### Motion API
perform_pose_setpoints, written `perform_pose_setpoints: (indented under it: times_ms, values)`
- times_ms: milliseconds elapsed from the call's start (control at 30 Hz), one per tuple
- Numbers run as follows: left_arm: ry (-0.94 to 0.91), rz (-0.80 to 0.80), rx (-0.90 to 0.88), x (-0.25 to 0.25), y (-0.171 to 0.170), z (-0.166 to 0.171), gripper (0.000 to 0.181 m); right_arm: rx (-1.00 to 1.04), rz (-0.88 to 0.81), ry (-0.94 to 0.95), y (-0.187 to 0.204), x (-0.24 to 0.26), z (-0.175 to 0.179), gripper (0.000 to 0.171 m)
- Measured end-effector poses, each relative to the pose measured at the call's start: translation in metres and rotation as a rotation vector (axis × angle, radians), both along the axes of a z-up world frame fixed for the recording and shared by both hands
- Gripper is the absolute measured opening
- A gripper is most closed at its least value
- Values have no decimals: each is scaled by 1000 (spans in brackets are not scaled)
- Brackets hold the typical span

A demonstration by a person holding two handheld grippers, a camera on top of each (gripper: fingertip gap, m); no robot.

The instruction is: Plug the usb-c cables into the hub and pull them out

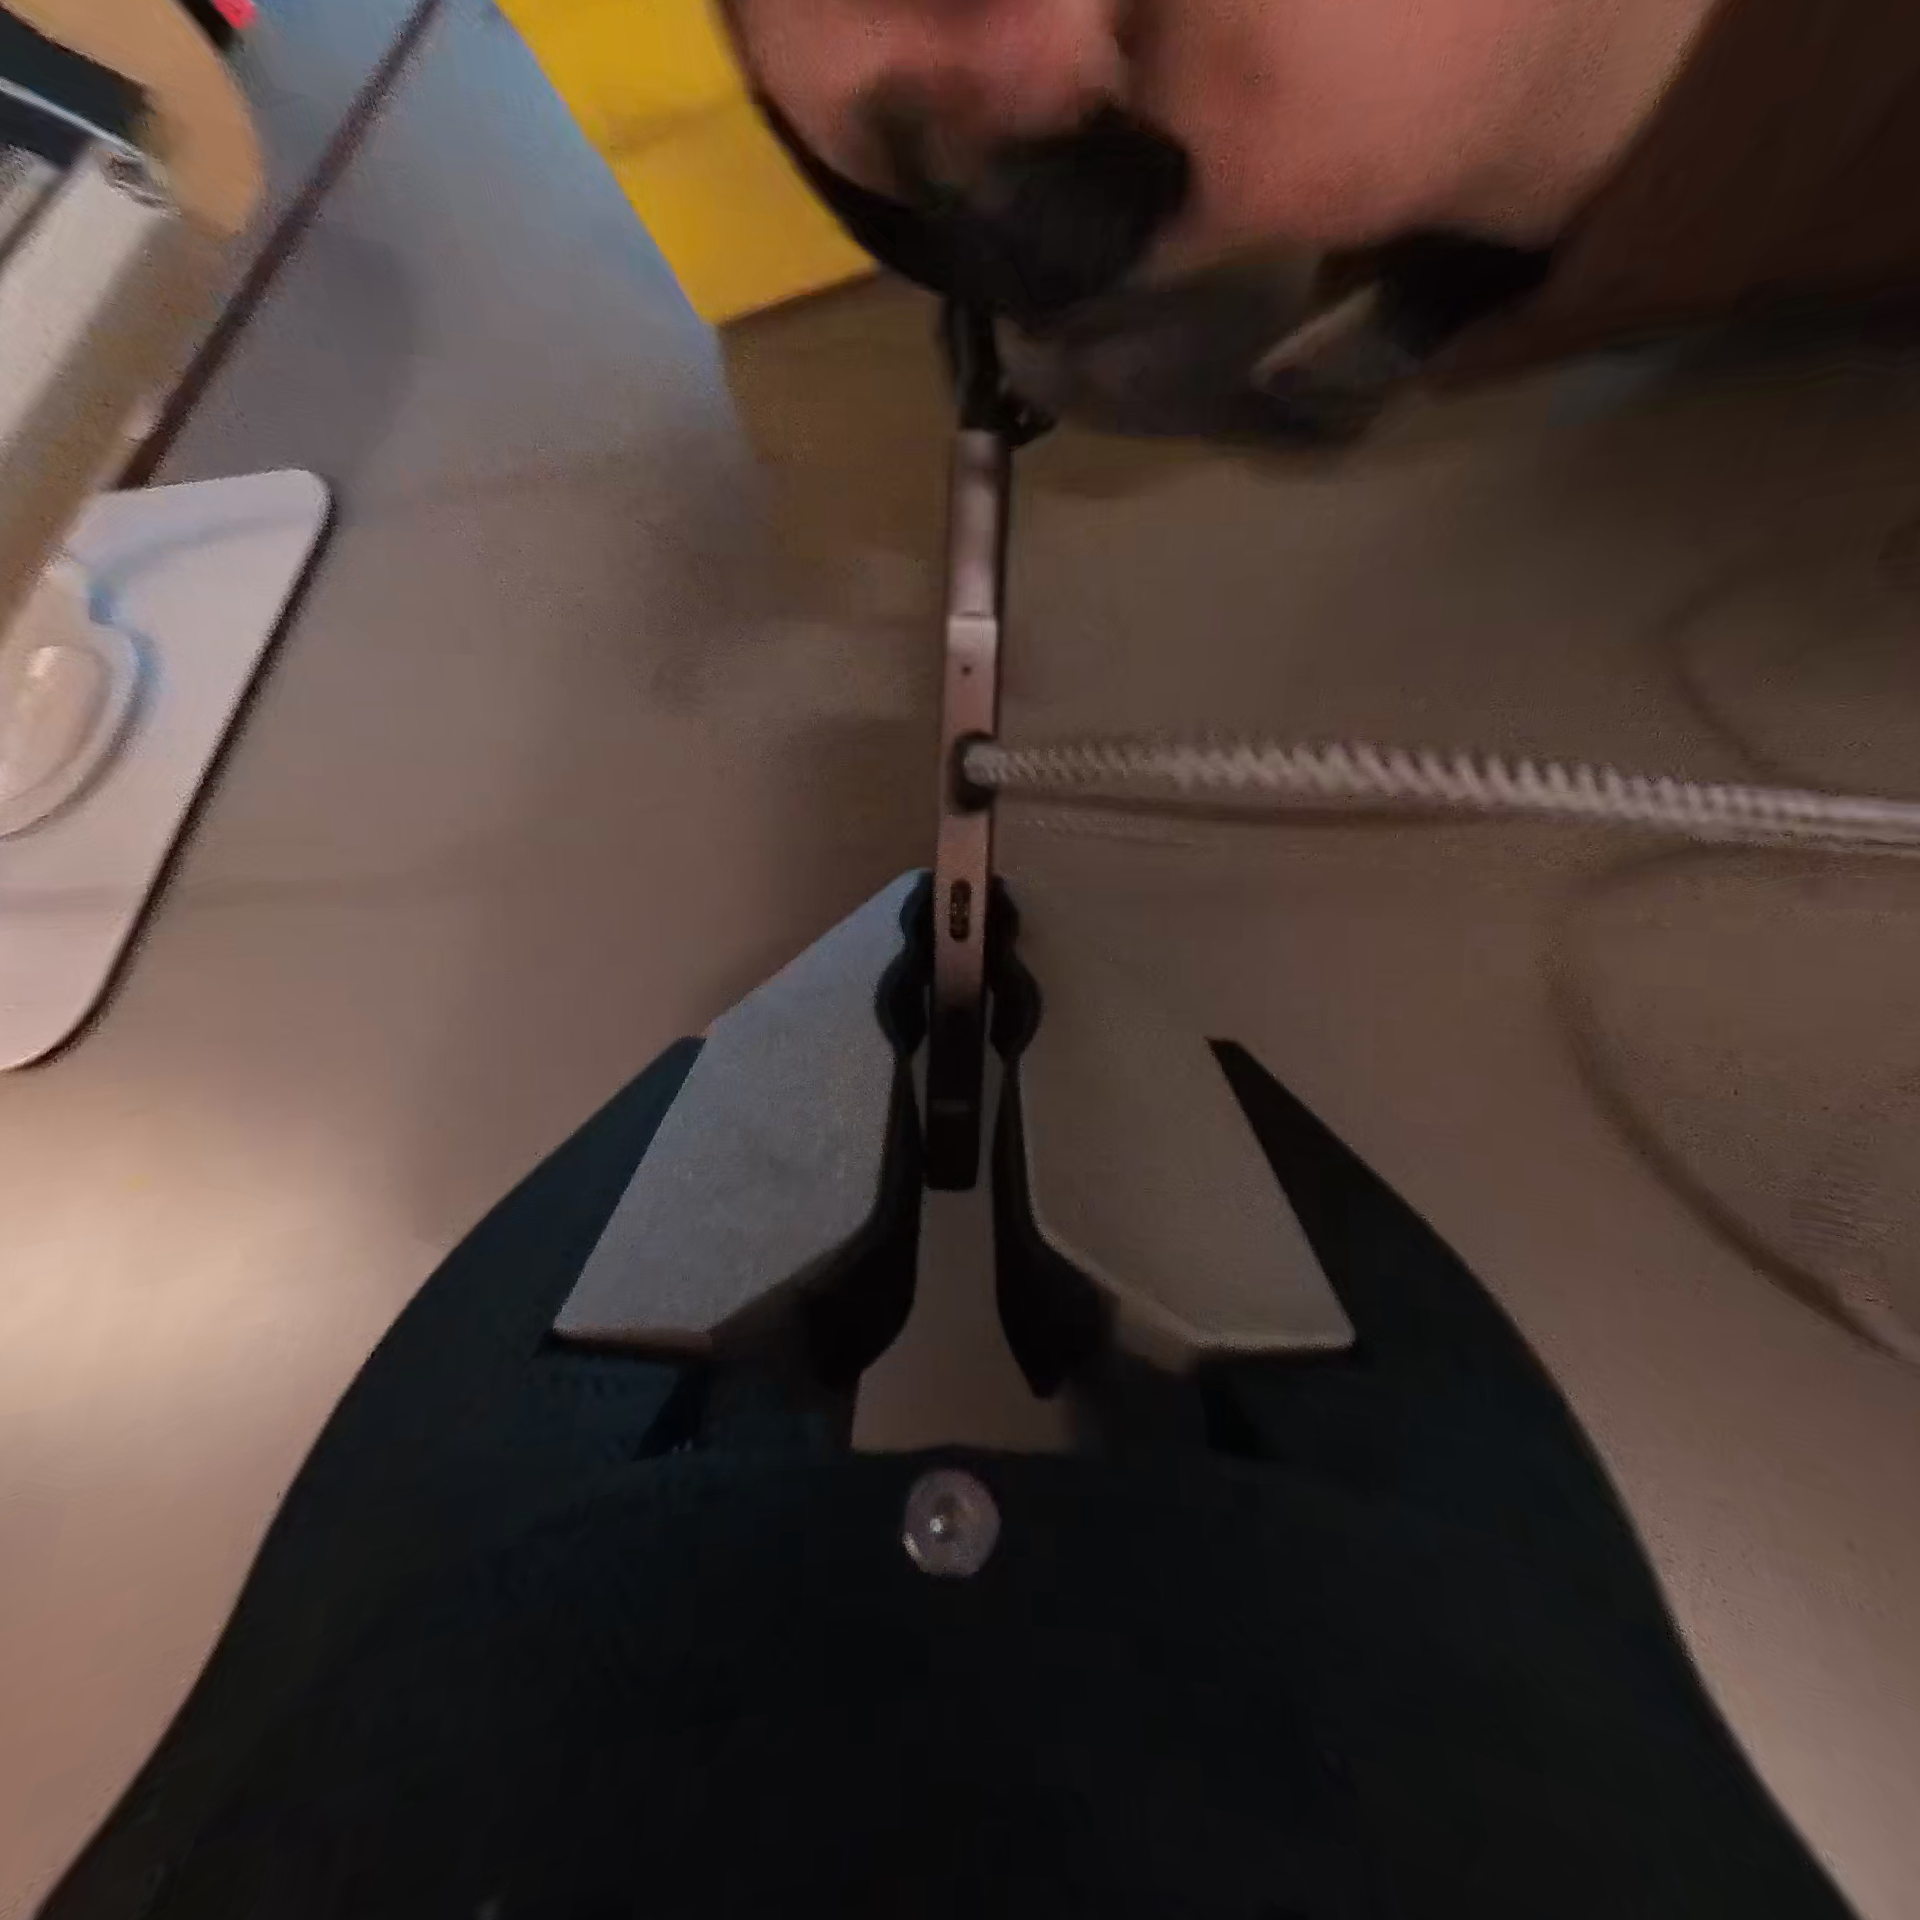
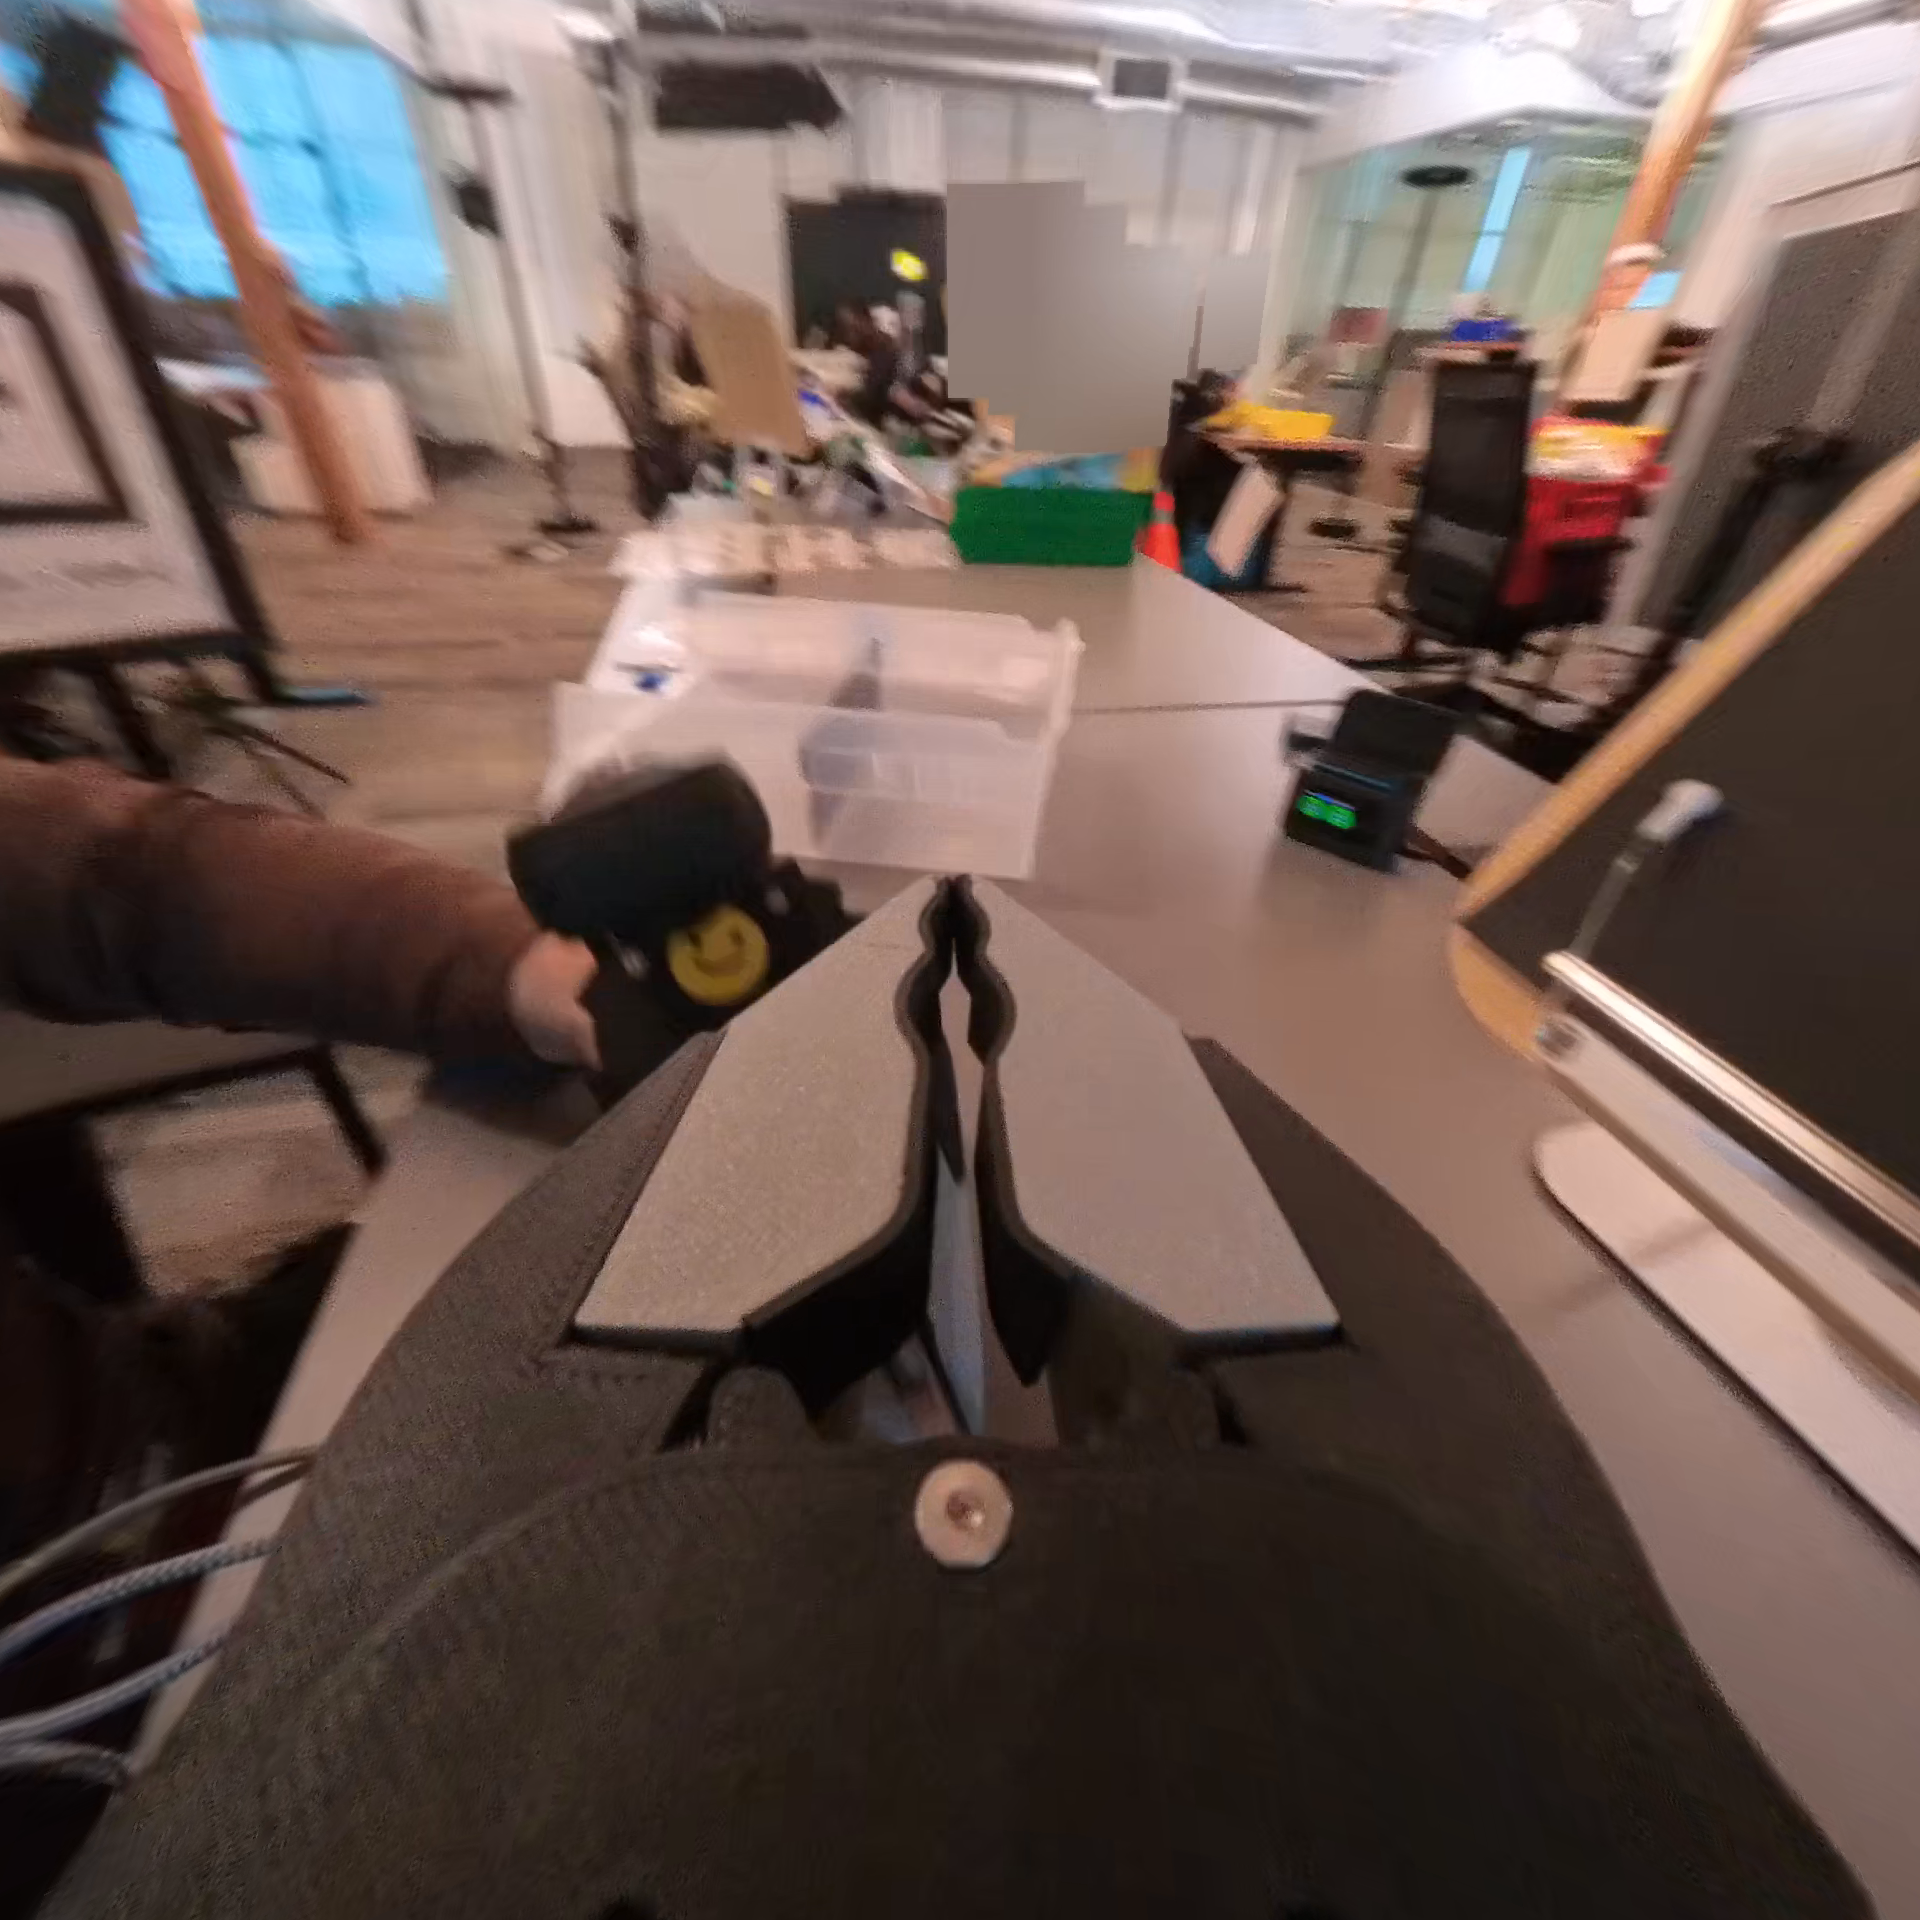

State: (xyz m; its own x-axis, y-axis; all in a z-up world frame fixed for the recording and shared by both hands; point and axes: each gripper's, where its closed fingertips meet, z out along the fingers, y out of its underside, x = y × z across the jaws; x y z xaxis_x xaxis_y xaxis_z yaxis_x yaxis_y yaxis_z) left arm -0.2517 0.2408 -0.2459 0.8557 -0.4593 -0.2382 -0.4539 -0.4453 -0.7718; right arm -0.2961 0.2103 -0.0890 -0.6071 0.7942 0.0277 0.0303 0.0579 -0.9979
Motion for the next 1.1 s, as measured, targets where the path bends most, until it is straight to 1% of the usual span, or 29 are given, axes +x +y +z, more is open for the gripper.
perform_pose_setpoints:
  times_ms: [33,67,133,167,267,367,400,467,500,533,633,700,767,800,867,900,933,967,1000,1100]
  values:
    - [-10,23,16,-6,2,7,6,19,-39,4,5,1,-5,0]
    - [-25,33,29,-10,1,12,5,-25,-48,8,11,6,-3,0]
    - [-67,50,37,-17,-5,18,5,-123,-16,-3,21,17,8,0]
    - [-87,57,37,-20,-8,20,5,-116,-10,1,25,22,12,0]
    - [-124,45,40,-19,-13,24,5,11,-47,10,33,32,9,0]
    - [-97,22,31,-15,-13,21,5,210,-26,-70,23,34,-16,0]
    - [-60,20,26,-16,-13,18,5,278,-29,-104,22,32,-26,0]
    - [66,1,28,-16,-14,11,5,403,-95,-161,29,19,-42,0]
    - [127,-15,40,-15,-14,9,5,453,-87,-198,30,16,-52,0]
    - [163,-24,46,-13,-15,9,5,495,-30,-248,24,17,-63,0]
    - [163,-42,54,-10,-16,11,5,591,158,-343,6,32,-89,0]
    - [154,-32,58,-14,-17,12,5,622,235,-339,-3,42,-93,0]
    - [126,-35,57,-16,-19,14,5,627,267,-314,-11,47,-93,0]
    - [113,-40,57,-16,-20,14,5,623,265,-300,-13,47,-92,12]
    - [98,-46,55,-13,-20,14,5,619,236,-289,-13,42,-93,23]
    - [93,-51,56,-11,-20,15,5,627,209,-288,-12,38,-97,34]
    - [96,-55,55,-10,-20,15,5,647,193,-296,-11,36,-102,38]
    - [114,-54,46,-11,-20,13,6,672,196,-307,-11,36,-108,28]
    - [134,-49,41,-12,-20,10,6,691,203,-298,-13,38,-111,12]
    - [118,-55,27,-11,-21,8,5,724,167,-217,-16,36,-107,3]
